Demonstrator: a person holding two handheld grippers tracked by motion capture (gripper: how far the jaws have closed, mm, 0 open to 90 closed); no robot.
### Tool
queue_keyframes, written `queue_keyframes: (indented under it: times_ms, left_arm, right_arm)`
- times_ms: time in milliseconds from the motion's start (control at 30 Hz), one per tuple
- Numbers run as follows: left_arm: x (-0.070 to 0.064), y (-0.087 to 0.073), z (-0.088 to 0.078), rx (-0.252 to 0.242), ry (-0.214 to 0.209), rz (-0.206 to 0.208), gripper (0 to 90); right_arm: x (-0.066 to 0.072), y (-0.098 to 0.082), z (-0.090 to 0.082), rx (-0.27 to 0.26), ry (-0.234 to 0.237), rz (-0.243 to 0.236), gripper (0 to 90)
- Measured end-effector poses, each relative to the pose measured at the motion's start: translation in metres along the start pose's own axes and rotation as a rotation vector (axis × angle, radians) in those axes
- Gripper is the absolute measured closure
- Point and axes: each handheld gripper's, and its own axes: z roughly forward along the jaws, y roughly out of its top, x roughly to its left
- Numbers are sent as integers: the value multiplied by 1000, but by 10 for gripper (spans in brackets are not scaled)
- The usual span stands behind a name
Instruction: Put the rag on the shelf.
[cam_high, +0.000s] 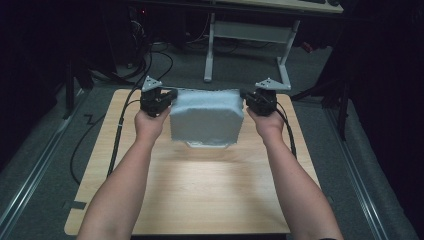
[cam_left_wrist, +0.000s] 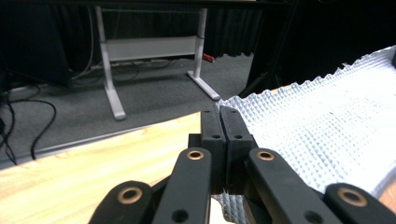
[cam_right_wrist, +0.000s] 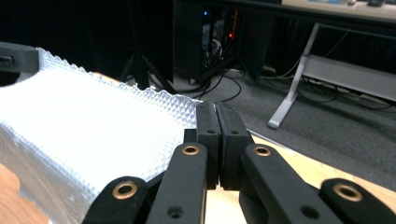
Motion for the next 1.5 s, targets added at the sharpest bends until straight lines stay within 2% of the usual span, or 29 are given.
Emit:
queue_keyframes:
  times_ms: [167, 433, 533, 933, 1133, 1367, 1500]
  left_arm:
    - [5, -11, 5, 40, -35, -39, 900]
    - [6, -29, 7, 73, -61, -65, 899]
    - [8, -38, 8, 79, -74, -98, 898]
    - [6, -63, 18, 155, -95, -117, 895]
    - [7, -68, 19, 150, -102, -136, 892]
    - [9, -78, 18, 148, -108, -160, 877]
    - [12, -79, 15, 147, -85, -164, 839]
  right_arm:
    - [-2, -9, 6, 28, -2, 5, 896]
    - [-2, -26, 10, 48, 16, 30, 895]
    - [-1, -35, 11, 57, 22, 37, 895]
    - [-2, -63, 19, 94, 33, 88, 894]
    - [-4, -74, 20, 106, 38, 110, 892]
    - [-2, -77, 22, 121, 32, 113, 891]
    - [-1, -77, 22, 120, 33, 111, 873]
